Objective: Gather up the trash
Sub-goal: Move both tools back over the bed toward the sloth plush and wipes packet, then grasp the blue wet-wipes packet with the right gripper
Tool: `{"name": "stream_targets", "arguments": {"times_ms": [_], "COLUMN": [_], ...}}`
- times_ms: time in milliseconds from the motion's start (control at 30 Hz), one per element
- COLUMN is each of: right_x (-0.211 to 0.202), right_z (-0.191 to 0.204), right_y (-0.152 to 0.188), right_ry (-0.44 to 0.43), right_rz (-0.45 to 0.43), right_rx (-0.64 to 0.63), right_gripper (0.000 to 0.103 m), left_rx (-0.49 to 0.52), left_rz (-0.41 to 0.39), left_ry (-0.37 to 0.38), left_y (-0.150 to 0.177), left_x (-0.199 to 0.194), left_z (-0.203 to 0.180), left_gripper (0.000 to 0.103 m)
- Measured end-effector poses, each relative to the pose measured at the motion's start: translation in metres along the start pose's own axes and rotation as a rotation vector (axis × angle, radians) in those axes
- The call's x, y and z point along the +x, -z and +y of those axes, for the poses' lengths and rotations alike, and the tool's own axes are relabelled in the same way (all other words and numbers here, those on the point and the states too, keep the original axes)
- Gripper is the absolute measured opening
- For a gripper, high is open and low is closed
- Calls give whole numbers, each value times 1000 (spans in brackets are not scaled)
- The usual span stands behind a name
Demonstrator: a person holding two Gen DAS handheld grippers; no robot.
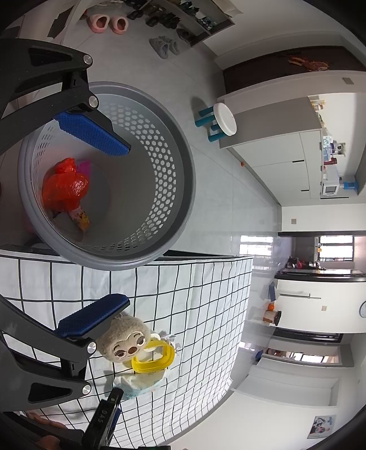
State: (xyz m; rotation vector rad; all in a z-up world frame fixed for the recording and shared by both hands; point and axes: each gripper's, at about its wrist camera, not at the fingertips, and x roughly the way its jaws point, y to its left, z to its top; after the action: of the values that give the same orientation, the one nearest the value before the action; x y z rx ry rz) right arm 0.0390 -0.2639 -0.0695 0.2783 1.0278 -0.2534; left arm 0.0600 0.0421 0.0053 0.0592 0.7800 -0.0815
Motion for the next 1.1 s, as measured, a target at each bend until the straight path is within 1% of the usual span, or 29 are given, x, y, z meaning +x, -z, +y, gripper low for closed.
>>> {"name": "stream_targets", "arguments": {"times_ms": [100, 233, 300, 533, 633, 800, 900, 1100], "right_x": [-6, -16, -21, -21, -17, 2, 12, 24], "right_z": [-9, -13, -9, 12, 18, 23, 21, 20], "right_y": [2, 2, 0, -16, -24, -37, -39, -39], "right_ry": [1, -27, -52, -79, -87, -62, -63, -48], "right_rz": [-12, -40, -55, -64, -61, -31, -7, 10], "right_rx": [18, 26, 21, -29, -42, -46, -27, -28], "right_gripper": [65, 65, 65, 65, 65, 65, 65, 65], "left_rx": [0, 3, 8, 28, 34, 38, 26, 35], "left_rz": [-1, 0, 1, 12, 20, 26, 32, 46], "left_ry": [0, 1, 1, 17, 25, 29, 41, 45], "left_y": [0, 0, 1, 3, 4, 3, 2, 3], "left_x": [0, 1, 1, 5, 8, 11, 14, 22], "left_z": [0, -1, -4, -16, -20, -26, -30, -40], "left_gripper": [97, 97, 97, 97, 97, 97, 97, 97]}}
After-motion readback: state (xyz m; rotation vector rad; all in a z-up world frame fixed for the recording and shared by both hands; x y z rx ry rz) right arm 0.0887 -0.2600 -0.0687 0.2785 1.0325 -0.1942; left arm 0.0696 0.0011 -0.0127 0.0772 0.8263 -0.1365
